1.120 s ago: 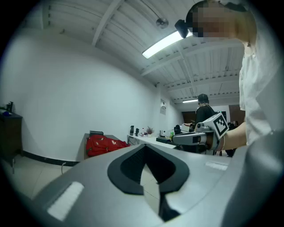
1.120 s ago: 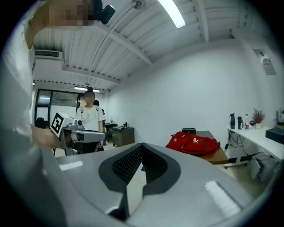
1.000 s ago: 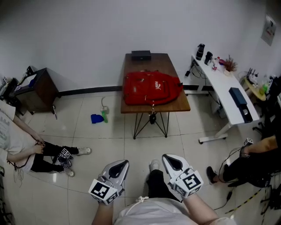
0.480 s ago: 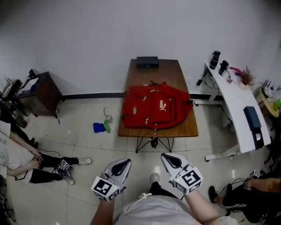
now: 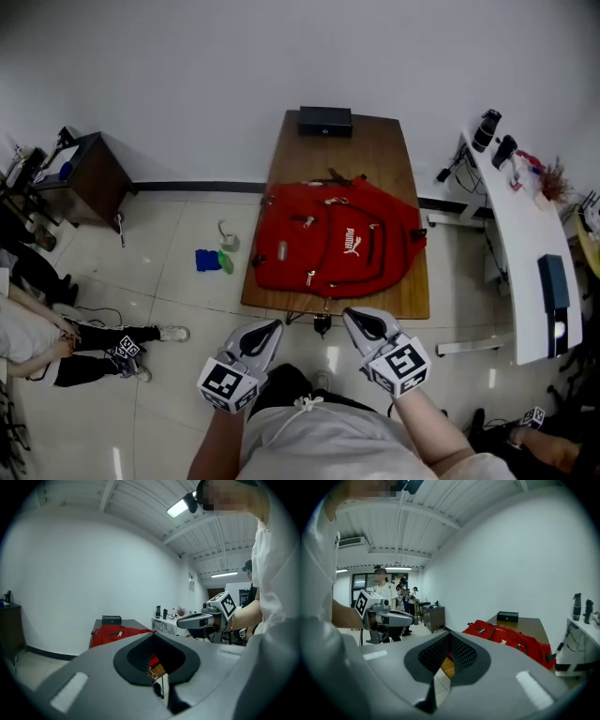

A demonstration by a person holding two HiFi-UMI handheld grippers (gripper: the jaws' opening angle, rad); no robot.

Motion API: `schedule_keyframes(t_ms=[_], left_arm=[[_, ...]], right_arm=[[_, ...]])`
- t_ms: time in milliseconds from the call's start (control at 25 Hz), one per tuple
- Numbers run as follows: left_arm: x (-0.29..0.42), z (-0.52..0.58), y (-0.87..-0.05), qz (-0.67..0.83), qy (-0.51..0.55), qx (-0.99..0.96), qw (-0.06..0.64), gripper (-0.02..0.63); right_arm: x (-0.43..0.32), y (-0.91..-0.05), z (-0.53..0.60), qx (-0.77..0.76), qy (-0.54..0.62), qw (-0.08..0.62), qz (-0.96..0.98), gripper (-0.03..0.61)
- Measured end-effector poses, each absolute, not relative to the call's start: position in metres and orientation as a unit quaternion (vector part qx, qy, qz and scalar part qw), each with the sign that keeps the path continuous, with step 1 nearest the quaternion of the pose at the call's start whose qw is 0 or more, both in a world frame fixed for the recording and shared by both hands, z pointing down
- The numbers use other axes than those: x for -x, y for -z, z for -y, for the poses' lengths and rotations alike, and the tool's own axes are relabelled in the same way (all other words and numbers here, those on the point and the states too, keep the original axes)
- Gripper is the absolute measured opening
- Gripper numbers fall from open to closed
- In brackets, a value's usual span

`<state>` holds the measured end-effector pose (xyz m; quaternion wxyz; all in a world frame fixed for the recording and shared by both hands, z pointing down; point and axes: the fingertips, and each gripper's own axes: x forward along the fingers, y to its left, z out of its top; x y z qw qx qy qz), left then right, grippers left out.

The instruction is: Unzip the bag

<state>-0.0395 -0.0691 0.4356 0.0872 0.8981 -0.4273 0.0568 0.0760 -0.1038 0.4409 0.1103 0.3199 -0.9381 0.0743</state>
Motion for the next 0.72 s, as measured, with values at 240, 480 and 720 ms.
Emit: schedule_keyframes(t_ms=[240,480,720], left_arm=[[0.043,0.112,-0.443,0.422,-0.065,-0.899,0.102,-0.002],[0.049,0.16,-0.465,0.398,-0.083,-0.906,0.121,-0.002],[0.041,0.202,-0.499,0.355,-0.12,-0.92,0.118,-0.002]], right_arm=[[-0.062,-0.464,0.146,-0.338,-0.114,0.118,0.927,0.003],[-0.041,-0.496,0.18,-0.329,-0.139,0.155,0.921,-0.002],[-0.015,-0.558,0.208,-0.325,-0.181,0.227,0.9,0.048]])
